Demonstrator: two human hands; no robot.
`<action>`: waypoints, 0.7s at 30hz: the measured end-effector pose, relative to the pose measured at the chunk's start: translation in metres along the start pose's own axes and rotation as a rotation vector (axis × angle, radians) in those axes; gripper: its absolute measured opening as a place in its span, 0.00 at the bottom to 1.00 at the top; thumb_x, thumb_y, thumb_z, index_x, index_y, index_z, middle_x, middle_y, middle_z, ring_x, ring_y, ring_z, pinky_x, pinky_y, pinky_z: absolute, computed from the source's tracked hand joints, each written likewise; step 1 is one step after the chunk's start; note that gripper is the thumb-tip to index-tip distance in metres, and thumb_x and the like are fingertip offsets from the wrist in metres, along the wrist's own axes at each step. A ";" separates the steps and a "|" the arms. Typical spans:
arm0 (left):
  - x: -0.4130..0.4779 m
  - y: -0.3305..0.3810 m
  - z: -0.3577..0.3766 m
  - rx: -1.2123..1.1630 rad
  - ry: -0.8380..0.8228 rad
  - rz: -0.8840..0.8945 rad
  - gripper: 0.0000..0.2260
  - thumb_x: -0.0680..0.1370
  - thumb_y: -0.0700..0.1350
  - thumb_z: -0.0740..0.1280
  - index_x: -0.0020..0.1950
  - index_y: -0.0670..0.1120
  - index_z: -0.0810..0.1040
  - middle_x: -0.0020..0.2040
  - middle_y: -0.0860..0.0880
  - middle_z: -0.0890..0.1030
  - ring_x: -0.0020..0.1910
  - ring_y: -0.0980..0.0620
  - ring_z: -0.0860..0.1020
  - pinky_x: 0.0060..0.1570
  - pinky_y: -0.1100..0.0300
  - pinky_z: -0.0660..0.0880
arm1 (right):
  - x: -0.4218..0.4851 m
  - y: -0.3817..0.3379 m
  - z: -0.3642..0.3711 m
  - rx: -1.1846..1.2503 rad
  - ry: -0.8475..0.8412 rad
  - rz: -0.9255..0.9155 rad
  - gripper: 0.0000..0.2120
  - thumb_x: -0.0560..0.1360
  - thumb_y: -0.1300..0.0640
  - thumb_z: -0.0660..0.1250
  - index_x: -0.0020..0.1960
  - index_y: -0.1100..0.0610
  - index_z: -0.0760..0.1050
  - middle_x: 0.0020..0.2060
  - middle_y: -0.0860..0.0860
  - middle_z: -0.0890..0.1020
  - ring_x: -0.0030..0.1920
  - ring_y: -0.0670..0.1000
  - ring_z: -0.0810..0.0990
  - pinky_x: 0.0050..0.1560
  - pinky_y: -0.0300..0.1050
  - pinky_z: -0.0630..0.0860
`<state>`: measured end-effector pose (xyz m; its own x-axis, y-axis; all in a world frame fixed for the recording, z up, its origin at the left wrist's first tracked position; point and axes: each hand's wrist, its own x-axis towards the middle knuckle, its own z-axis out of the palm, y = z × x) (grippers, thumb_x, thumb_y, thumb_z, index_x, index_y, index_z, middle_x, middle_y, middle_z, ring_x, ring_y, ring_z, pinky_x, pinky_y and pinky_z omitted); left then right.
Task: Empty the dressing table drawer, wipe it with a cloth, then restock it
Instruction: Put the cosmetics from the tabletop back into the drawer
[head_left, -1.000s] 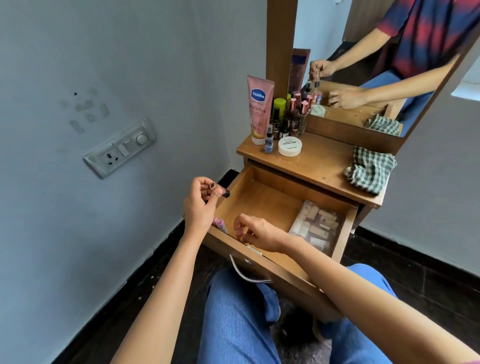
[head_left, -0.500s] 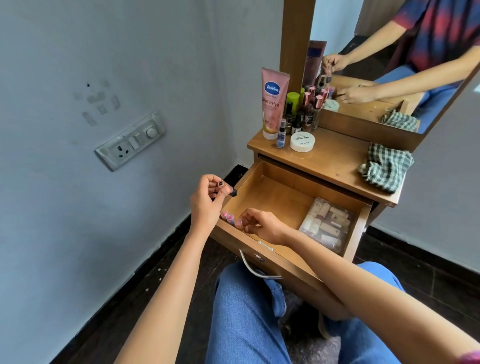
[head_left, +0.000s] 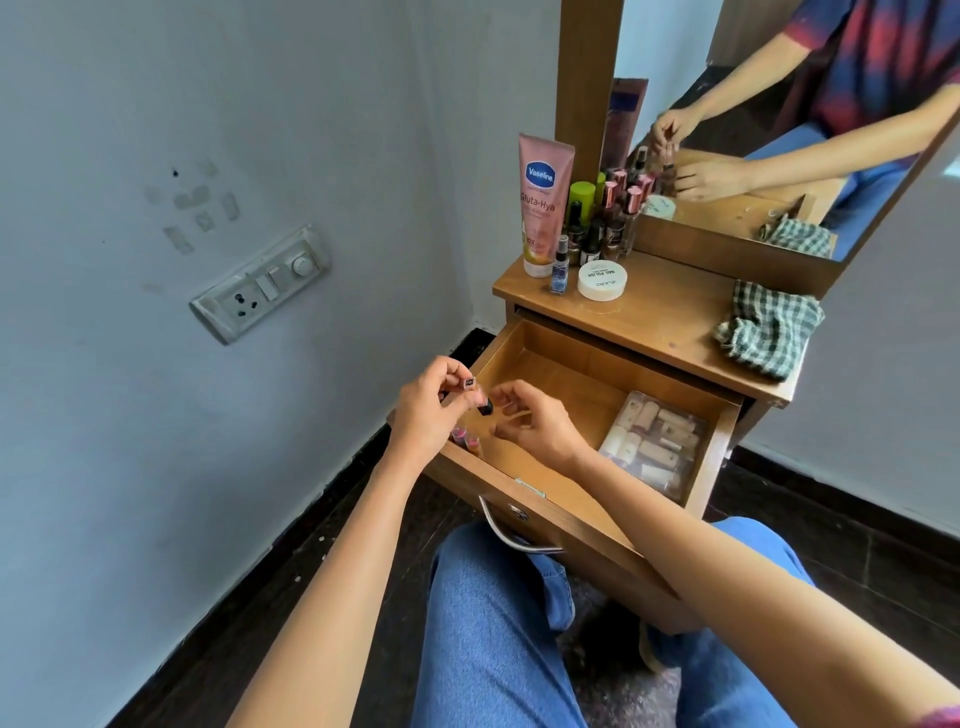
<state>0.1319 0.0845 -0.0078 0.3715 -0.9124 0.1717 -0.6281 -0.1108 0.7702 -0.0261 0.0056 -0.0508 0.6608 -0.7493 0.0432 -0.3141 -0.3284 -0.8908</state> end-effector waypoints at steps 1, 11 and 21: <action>-0.001 0.004 0.001 0.023 -0.028 0.007 0.09 0.74 0.47 0.72 0.49 0.52 0.74 0.45 0.56 0.80 0.42 0.61 0.77 0.32 0.75 0.71 | 0.000 -0.003 -0.002 -0.010 0.008 -0.031 0.17 0.73 0.61 0.72 0.59 0.54 0.74 0.52 0.46 0.78 0.50 0.45 0.78 0.48 0.34 0.77; -0.008 0.007 0.004 -0.010 0.086 -0.049 0.08 0.78 0.49 0.67 0.55 0.49 0.76 0.46 0.55 0.80 0.38 0.59 0.79 0.31 0.72 0.72 | -0.007 0.022 -0.002 -0.347 -0.191 -0.064 0.09 0.72 0.62 0.72 0.52 0.58 0.80 0.46 0.51 0.80 0.45 0.49 0.79 0.47 0.41 0.77; -0.008 -0.008 0.003 0.033 0.096 -0.061 0.09 0.78 0.48 0.66 0.56 0.48 0.76 0.47 0.55 0.78 0.44 0.60 0.76 0.37 0.77 0.70 | -0.006 0.026 0.010 -0.300 -0.240 -0.031 0.14 0.72 0.68 0.70 0.56 0.60 0.77 0.44 0.47 0.79 0.43 0.42 0.78 0.39 0.23 0.72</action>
<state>0.1314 0.0915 -0.0170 0.4724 -0.8619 0.1844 -0.6239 -0.1793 0.7607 -0.0315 0.0078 -0.0785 0.8028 -0.5919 -0.0712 -0.4536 -0.5289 -0.7172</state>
